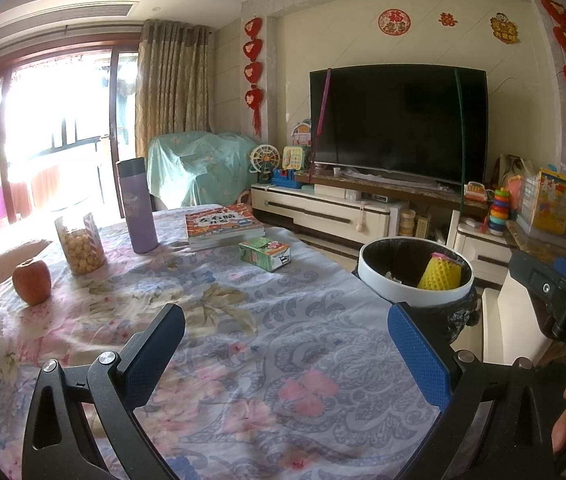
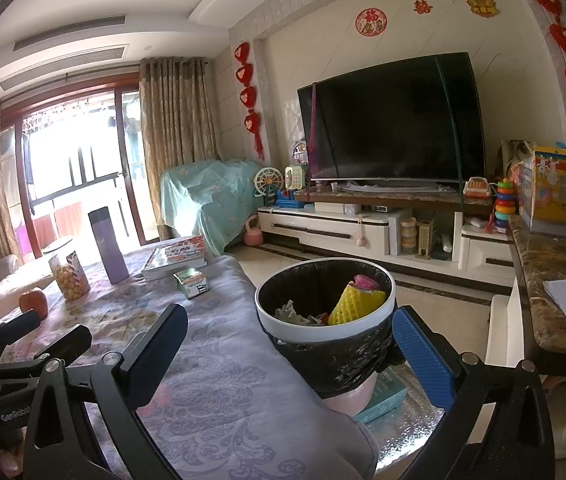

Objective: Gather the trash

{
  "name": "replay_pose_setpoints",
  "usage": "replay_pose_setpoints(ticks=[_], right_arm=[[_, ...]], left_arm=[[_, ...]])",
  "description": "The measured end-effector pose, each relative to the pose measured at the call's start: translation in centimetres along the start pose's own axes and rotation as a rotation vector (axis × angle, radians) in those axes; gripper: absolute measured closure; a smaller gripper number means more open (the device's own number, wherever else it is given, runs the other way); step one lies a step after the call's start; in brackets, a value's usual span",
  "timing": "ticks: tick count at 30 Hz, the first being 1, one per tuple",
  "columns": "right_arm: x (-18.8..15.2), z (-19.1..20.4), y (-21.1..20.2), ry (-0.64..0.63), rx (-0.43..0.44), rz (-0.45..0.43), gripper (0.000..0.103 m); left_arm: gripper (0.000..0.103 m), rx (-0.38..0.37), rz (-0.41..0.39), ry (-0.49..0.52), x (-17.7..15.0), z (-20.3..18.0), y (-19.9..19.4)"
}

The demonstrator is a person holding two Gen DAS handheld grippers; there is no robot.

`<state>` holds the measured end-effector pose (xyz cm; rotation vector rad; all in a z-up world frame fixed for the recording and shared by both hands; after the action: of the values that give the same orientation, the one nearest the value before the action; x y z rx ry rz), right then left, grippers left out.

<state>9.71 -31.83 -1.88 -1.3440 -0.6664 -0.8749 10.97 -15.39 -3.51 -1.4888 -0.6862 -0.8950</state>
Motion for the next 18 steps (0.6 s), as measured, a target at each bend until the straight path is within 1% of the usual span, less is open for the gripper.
replay_pose_setpoints(ticks=[11,18], right_arm=[[-0.02,0.08,0.05,-0.001,0.003,0.002,0.000],[-0.27,0.65,0.56,-0.006,0.012,0.018,0.000]], left_arm=[[0.000,-0.001,0.013,-0.010,0.14,0.31,0.47],[0.000,0.005,0.021,-0.016,0.24,0.69,0.63]])
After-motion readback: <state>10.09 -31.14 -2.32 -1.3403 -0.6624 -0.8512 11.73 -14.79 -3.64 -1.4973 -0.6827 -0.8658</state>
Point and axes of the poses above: each gripper's, at about its wrist camera, not at the fingertips, and y roughly the way its jaws point, z to its left, x to its top, the point moved 6 cm from there along y, roughly the way its jaws point, and after that the axes turned 10 degrees about z, right-handed, at the moved point
